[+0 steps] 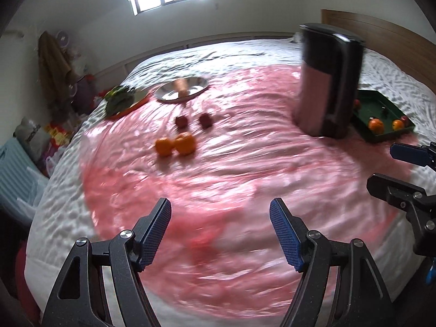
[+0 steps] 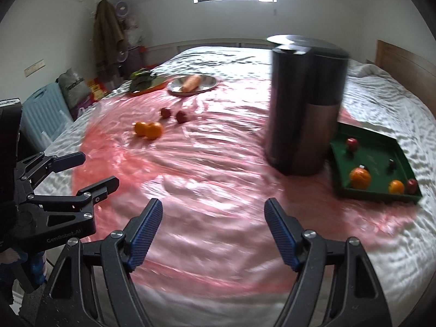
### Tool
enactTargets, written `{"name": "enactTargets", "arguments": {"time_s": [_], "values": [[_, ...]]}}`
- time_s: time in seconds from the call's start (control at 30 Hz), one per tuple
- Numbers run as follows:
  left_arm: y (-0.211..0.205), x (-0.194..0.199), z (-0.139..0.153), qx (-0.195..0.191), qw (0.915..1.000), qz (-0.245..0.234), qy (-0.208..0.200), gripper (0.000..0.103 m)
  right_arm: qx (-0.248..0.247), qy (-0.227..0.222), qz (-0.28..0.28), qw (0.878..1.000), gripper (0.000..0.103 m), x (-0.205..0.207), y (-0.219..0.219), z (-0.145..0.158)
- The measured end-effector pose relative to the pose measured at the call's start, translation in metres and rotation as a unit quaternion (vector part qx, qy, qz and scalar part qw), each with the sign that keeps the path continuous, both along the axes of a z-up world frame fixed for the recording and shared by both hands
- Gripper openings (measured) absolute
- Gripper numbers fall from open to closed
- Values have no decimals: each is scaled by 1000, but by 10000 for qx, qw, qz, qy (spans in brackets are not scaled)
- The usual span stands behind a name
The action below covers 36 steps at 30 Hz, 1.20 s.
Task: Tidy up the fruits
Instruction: 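Move both open tools back toward the remaining fruit, then grasp a tangerine with the left tool while the right tool grasps another tangerine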
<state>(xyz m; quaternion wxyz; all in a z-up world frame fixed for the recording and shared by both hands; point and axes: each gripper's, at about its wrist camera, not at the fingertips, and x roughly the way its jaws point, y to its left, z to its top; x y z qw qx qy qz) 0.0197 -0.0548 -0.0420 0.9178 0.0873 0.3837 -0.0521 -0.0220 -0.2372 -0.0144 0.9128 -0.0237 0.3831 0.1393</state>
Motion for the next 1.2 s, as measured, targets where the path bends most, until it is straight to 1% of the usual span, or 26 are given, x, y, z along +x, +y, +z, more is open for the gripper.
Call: {"name": "enactTargets", "arguments": {"time_s": [0.33, 0.43, 0.47, 0.5, 0.73, 0.8, 0.9, 1.07, 1.2], "values": [[61, 17, -19, -182, 9985, 480, 181, 69, 75, 200, 557, 9982, 103, 30, 49, -17], [73, 26, -25, -219, 9980, 549, 239, 68, 103, 269, 688, 9972, 103, 41, 61, -22], [78, 31, -27, -269, 9977, 548, 286, 65, 113, 289, 737, 9968, 103, 45, 65, -24], [80, 34, -28, -292, 9976, 536, 313, 63, 114, 301, 776, 9965, 103, 49, 68, -25], [98, 74, -29, -399, 9975, 391, 443, 56, 145, 351, 1064, 9936, 103, 83, 89, -28], [101, 89, -29, -438, 9972, 309, 523, 50, 158, 391, 1162, 9923, 103, 96, 96, -29], [106, 113, -33, -508, 9963, 221, 655, 44, 128, 440, 1337, 9900, 103, 115, 109, -33], [110, 151, -46, -629, 9939, 98, 900, 41, -21, 569, 1599, 9855, 103, 145, 130, -48], [110, 173, -57, -589, 9931, -95, 1013, 39, -114, 685, 1782, 9815, 103, 171, 141, -59]]}}
